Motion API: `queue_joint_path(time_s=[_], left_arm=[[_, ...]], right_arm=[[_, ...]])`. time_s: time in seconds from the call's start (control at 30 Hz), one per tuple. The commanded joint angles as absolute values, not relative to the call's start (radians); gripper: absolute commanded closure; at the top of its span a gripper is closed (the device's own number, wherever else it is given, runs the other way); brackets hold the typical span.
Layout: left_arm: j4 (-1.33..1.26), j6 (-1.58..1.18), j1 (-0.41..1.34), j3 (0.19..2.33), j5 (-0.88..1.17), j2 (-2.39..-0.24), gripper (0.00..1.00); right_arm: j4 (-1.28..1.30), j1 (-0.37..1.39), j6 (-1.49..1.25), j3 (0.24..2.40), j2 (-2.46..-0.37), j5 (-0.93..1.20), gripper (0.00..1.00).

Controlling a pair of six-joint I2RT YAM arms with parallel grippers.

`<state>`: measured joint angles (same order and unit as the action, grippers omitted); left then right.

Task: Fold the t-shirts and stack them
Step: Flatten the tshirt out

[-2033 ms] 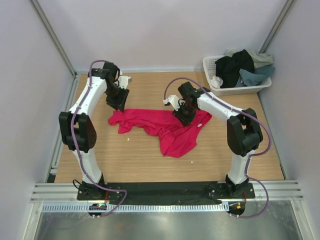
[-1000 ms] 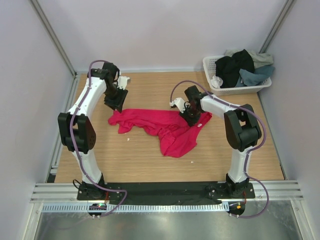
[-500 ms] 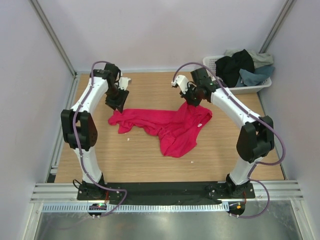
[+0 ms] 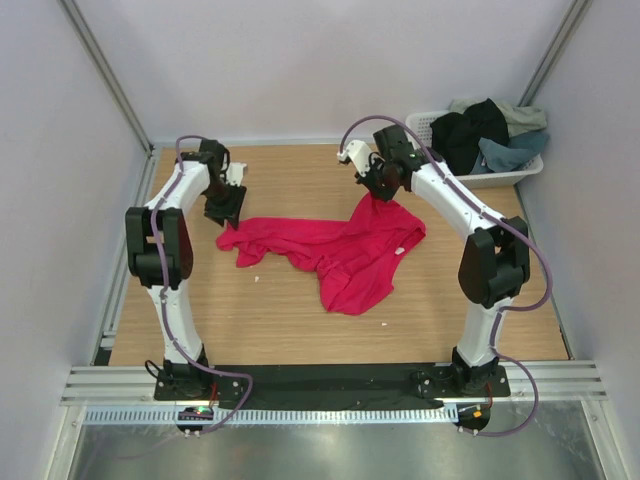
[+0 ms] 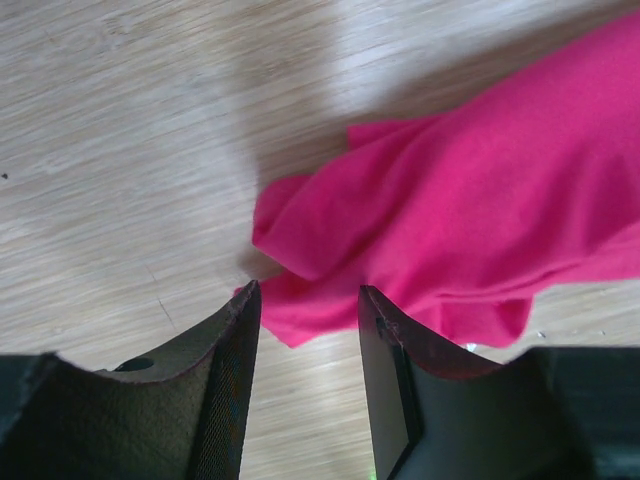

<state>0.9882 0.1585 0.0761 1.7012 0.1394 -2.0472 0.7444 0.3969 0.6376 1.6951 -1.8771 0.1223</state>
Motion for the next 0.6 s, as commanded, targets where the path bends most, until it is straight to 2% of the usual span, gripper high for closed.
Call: queue_joint_path(time_s=[0.0, 0.4, 0.57], left_arm=[[0.945, 0.149, 0.071, 1.726, 0.138, -2.094, 0.55], [0.98, 0.184, 0.054, 1.914, 0.078, -2.267, 0.56], [1.012, 0.176, 0.038, 1.957, 0.109, -2.255, 0.76]], right_arm=[[0.735, 0.396, 0.644, 1.73, -1.887, 0.117, 0.99], [0.726, 0.397, 0.612, 1.758, -1.93, 0.12, 0.99], [0.721, 0.397, 0.611, 1.746, -1.922, 0.095, 0.99]])
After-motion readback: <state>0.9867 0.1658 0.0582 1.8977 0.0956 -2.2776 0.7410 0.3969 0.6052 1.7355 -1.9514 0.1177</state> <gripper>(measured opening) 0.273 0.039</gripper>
